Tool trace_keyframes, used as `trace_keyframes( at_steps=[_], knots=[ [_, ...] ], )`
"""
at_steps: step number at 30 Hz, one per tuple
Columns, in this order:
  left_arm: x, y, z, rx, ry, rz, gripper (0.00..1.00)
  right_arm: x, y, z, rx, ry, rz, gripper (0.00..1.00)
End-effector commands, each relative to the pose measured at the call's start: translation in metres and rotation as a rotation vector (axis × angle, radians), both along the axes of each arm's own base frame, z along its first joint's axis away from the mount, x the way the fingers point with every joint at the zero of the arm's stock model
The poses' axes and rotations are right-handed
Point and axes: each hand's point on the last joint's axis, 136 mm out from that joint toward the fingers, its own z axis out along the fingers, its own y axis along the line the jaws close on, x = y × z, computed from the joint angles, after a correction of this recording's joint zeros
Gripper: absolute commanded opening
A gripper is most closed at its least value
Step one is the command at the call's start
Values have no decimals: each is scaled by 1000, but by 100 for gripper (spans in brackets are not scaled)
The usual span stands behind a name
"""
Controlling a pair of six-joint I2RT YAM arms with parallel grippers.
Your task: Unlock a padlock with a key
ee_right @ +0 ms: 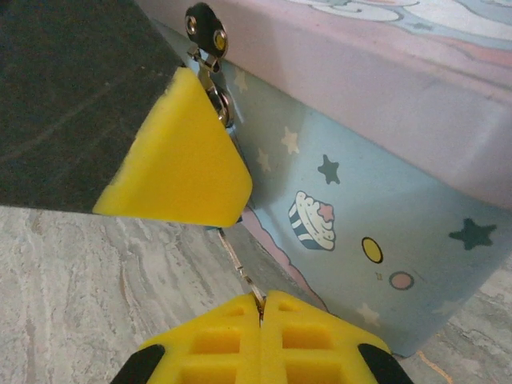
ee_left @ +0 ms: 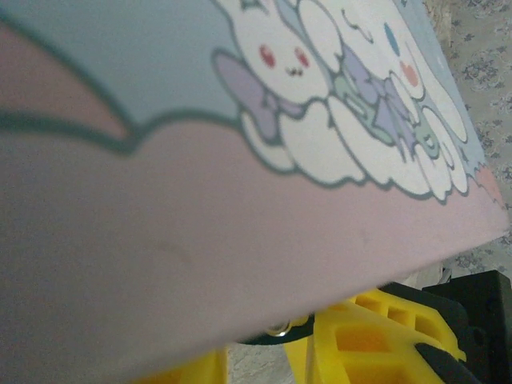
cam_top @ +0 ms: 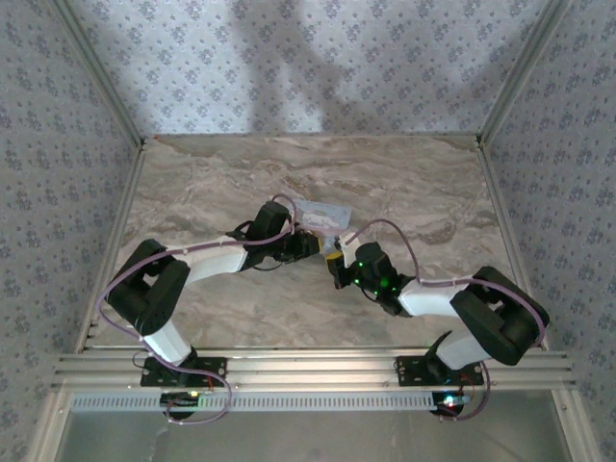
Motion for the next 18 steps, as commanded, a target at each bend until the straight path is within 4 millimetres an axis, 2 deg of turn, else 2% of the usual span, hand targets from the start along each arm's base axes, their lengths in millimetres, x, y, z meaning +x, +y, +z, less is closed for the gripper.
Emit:
trace_keyframes(
  at_steps=[1, 8, 18],
  knots=[
    [1, -12, 13, -40, -17, -23, 25, 13, 11, 20, 33, -65, 10, 0],
    [0, -14, 16, -43, -15, -25, 25, 17, 12, 18, 30, -82, 0, 0],
    [-1, -18, 15, -42, -11, -27, 25, 20, 21, 30, 88, -97, 22, 0]
  ],
)
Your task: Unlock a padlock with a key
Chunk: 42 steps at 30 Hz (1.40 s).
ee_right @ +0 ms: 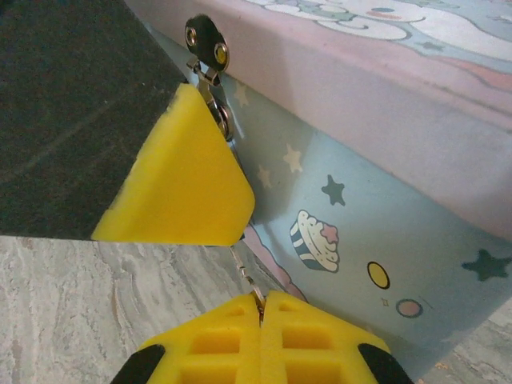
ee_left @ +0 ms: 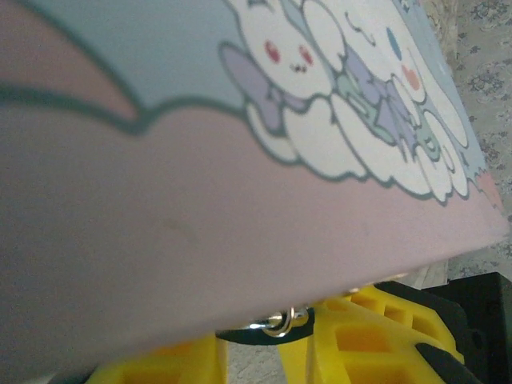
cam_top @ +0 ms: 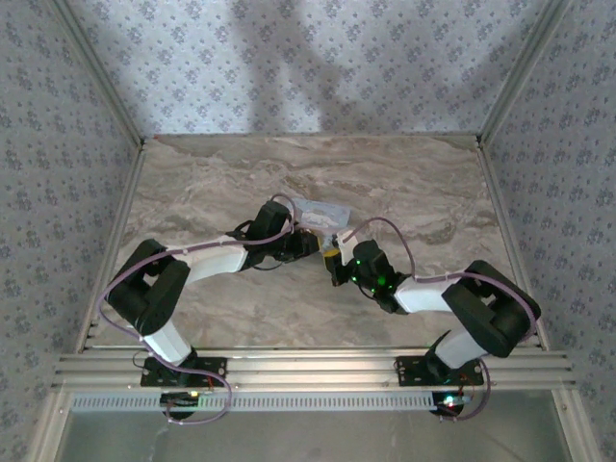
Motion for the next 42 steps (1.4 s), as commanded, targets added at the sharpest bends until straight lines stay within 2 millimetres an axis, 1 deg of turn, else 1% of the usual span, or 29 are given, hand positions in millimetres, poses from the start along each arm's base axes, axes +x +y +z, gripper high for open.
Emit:
trace_keyframes(
  at_steps=[1, 7, 14, 18, 26, 29, 42],
  knots=[
    [-5, -19, 15, -53, -9, -57, 25, 12, 16, 31, 87, -75, 24, 0],
    [-5, -20, 14, -53, -6, -55, 25, 14, 16, 29, 93, -70, 19, 0],
    [-6, -19, 11, -47, 1, -52, 25, 16, 20, 43, 160, -78, 30, 0],
    [-7, -19, 8, -42, 4, -54, 25, 19, 18, 50, 190, -81, 25, 0],
    [-8, -21, 6, -40, 9, -59, 25, 23, 20, 56, 214, -88, 33, 0],
    [-9, -21, 4, -35, 14, -58, 25, 25, 20, 62, 239, -89, 39, 0],
    [-10, -23, 4, -37, 16, -65, 25, 30, 21, 66, 269, -86, 58, 0]
  ],
)
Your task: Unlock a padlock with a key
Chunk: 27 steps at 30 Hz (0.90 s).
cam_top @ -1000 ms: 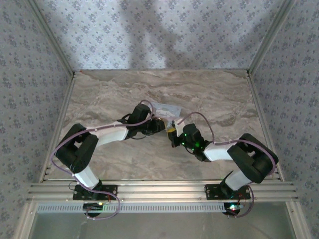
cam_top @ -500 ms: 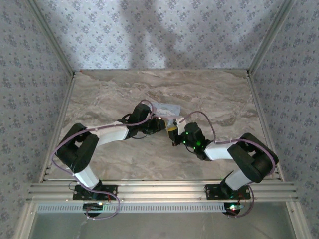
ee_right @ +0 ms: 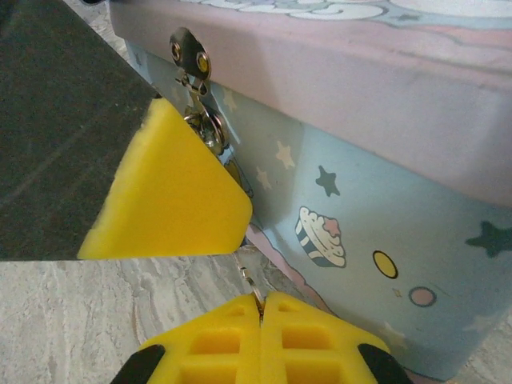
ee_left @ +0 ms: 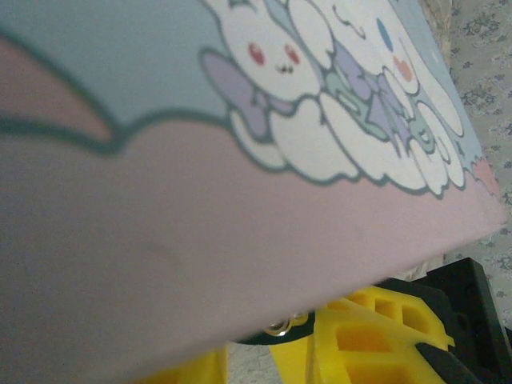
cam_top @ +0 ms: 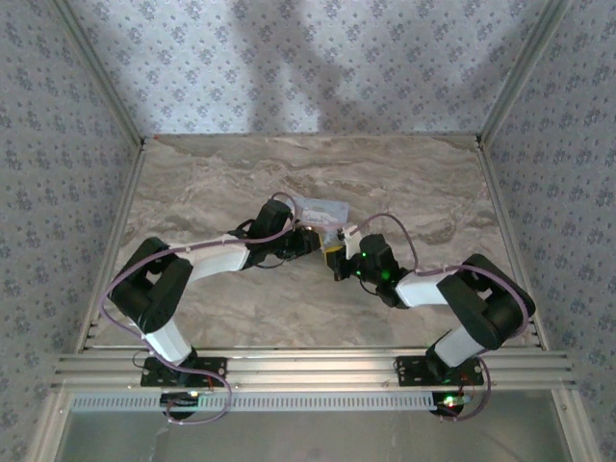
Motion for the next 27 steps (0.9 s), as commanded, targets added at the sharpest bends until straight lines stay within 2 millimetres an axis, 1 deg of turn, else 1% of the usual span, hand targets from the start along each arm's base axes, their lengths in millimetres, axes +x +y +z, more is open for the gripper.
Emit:
trace_keyframes(
  at_steps=[1, 6, 13, 21, 23, 27],
  knots=[
    [-17, -19, 3, -24, 22, -86, 25, 22, 21, 65, 149, -169, 18, 0],
    [-18, -18, 3, -21, 25, -86, 25, 26, 19, 71, 162, -179, 20, 0],
    [-18, -20, 1, -21, 31, -90, 25, 27, 24, 76, 189, -173, 37, 0],
    [-18, -21, 0, -25, 37, -92, 25, 31, 27, 88, 213, -191, 36, 0],
    [-18, -22, 0, -26, 36, -91, 25, 30, 27, 86, 212, -183, 34, 0],
    [-17, -22, -2, -25, 37, -91, 25, 27, 19, 68, 193, -145, 1, 0]
  ],
)
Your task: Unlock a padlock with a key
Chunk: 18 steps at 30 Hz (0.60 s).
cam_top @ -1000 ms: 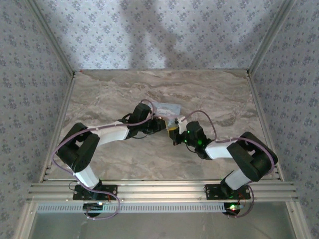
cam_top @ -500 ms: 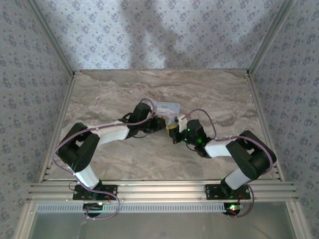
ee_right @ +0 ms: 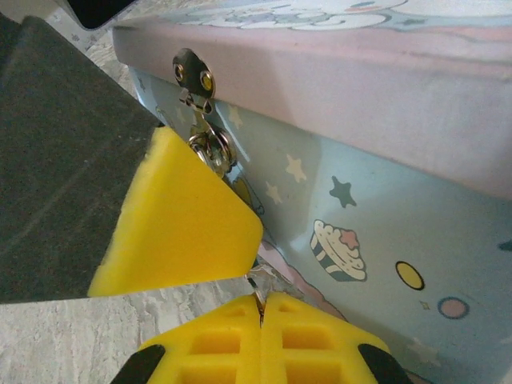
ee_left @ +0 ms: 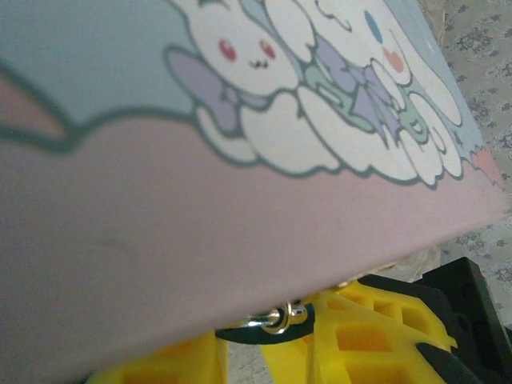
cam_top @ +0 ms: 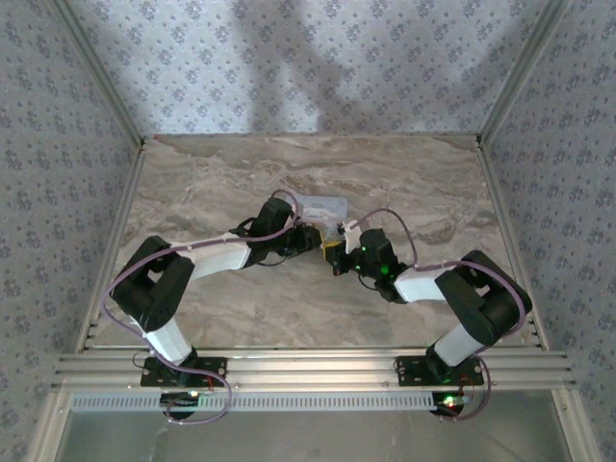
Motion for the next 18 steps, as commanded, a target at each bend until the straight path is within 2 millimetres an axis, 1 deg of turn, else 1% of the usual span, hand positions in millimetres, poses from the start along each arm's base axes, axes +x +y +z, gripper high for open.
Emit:
trace_keyframes(
  at_steps=[1, 4, 9, 12, 18],
  knots=[
    [-25, -19, -7, -18, 54, -111, 25, 16, 14, 58, 149, -156, -5, 0],
    [-24, -20, -11, -20, 62, -110, 26, 13, 12, 46, 145, -116, -23, 0],
    [-24, -20, -19, -20, 74, -104, 27, 3, 10, 19, 143, -19, -64, 0],
    [-25, -20, -22, -23, 78, -101, 30, -5, 10, 3, 130, 31, -86, 0],
    [-25, -15, -26, -17, 80, -89, 40, -18, 7, -22, 110, 106, -127, 0]
  ],
)
